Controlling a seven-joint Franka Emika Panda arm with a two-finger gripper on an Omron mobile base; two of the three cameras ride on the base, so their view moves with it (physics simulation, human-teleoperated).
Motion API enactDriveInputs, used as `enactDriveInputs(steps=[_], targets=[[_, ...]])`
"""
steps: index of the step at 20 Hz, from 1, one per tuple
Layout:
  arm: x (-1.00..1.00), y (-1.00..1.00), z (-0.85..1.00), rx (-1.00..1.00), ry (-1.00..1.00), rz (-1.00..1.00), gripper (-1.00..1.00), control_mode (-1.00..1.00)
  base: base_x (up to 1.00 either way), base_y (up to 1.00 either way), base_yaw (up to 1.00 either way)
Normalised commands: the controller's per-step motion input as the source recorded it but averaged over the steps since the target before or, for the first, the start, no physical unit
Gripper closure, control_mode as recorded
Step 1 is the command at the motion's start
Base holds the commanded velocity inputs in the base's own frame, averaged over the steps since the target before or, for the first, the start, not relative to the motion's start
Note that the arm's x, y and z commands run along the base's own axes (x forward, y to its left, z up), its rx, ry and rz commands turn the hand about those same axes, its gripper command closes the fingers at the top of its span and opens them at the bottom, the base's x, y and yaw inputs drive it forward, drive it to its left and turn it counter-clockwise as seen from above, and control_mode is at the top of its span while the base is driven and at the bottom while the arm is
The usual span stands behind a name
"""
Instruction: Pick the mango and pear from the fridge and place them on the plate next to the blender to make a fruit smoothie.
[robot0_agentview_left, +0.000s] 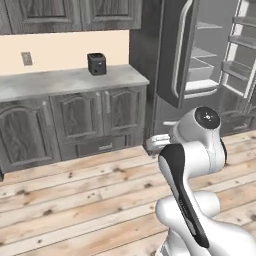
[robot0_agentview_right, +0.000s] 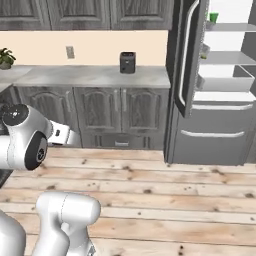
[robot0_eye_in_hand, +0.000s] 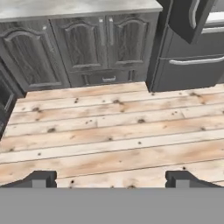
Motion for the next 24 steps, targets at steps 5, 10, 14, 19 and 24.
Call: enactDriveInputs(steps=[5,10,14,19,24], targets=[[0.0,0.0,0.0,0.0,0.0,0.0,-1.0,1.0,0.97,-1.0,-0.23],[0.0,0.0,0.0,0.0,0.0,0.0,-1.0,1.0,1.0,-1.0,-0.15],[0.0,0.0,0.0,0.0,0.0,0.0,-1.0,1.0,1.0,-1.0,-0.13],[0.0,0.0,0.0,0.0,0.0,0.0,-1.0,1.0,1.0,-1.0,-0.01],[0.0,0.0,0.0,0.0,0.0,0.0,-1.0,1.0,0.9,-0.94,0.19]])
